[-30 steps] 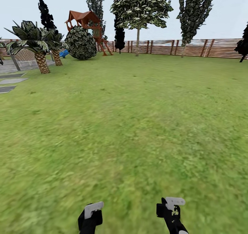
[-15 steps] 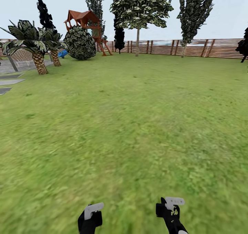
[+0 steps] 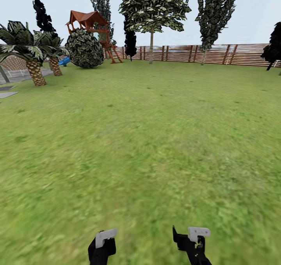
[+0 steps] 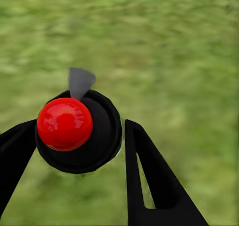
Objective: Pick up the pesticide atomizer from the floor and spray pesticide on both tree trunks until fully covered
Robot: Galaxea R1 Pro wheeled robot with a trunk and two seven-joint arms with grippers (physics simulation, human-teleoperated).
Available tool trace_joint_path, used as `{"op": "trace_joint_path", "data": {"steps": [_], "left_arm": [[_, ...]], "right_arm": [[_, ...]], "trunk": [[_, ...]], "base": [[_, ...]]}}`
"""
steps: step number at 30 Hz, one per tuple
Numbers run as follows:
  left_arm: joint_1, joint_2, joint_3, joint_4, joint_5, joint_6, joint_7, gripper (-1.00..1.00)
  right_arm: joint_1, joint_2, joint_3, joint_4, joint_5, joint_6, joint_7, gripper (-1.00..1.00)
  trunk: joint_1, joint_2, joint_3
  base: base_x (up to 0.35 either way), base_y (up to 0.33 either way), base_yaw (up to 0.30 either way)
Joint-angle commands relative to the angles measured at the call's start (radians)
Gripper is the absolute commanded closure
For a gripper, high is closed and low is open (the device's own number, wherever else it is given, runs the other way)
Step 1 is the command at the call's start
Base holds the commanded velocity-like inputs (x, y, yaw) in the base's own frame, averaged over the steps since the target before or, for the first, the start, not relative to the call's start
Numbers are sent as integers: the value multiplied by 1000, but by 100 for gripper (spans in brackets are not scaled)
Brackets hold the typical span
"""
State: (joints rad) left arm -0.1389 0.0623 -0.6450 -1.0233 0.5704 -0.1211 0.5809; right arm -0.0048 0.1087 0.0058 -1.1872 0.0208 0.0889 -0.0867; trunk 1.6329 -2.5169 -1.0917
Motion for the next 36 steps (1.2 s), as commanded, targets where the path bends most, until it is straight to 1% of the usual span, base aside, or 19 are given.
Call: {"op": "trace_joint_path", "data": {"steps": [1,26,36], "left_arm": [[-2,1,-5,-1,10,-8,6,100],[-1,-1,-6,-3,9,-9,11,100],[-1,3,-6,-28,6,-15,19,100]], "right_arm": [[0,0,1,-2,2,6,-4,-100],[2,2,2,-1,2,6,-4,-100],[2,3,3,0,2,6,-5,-100]], "trunk": [[0,0,-1],[0,0,-1],[0,0,-1]], "base": [[334,0,-1],[334,0,0],[334,0,0]]}}
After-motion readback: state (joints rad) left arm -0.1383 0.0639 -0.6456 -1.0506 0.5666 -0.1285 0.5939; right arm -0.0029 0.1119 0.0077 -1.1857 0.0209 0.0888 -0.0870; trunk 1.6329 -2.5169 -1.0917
